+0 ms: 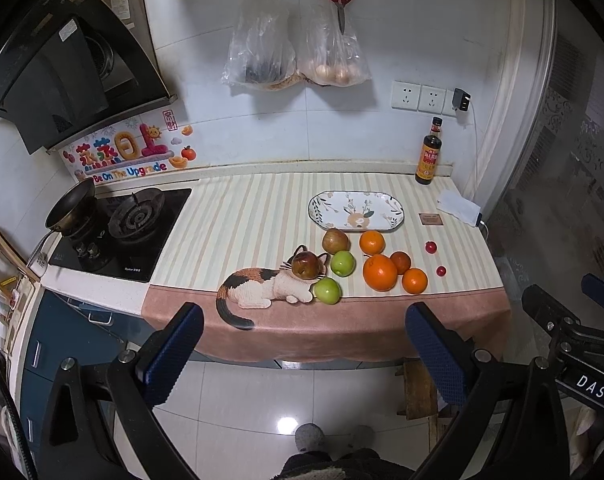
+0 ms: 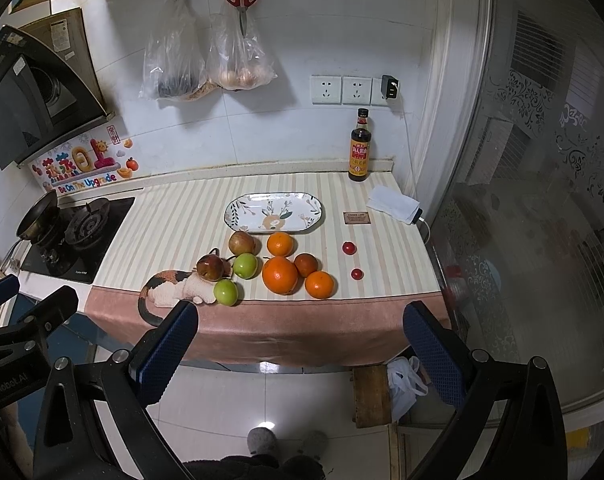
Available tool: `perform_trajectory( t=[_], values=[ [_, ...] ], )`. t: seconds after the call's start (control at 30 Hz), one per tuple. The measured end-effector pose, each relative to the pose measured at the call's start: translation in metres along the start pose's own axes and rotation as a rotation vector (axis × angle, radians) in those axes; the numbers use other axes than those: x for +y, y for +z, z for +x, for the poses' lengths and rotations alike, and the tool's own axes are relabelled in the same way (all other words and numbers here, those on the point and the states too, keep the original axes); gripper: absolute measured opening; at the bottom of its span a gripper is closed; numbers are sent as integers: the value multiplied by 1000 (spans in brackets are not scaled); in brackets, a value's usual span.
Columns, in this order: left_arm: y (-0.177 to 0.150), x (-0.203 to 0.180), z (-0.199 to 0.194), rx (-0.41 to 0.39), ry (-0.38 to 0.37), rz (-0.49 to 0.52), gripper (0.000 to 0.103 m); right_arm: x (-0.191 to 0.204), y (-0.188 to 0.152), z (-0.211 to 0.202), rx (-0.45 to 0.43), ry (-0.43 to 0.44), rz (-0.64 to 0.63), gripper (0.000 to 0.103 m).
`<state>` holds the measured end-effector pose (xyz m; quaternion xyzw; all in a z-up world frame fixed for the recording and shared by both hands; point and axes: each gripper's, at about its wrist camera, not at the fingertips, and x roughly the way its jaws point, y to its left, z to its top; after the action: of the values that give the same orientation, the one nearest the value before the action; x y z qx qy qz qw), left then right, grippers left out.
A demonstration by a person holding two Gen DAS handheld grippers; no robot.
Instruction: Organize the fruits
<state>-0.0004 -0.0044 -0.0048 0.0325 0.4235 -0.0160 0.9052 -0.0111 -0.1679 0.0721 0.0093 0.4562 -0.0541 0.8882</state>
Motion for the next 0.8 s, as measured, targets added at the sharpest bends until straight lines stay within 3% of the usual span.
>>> perform_trajectory(
  t=[0.8],
  values=[
    [4,-1,-2,-7,0,-4,103,3,5,-8,-5,1,0,103]
  ],
)
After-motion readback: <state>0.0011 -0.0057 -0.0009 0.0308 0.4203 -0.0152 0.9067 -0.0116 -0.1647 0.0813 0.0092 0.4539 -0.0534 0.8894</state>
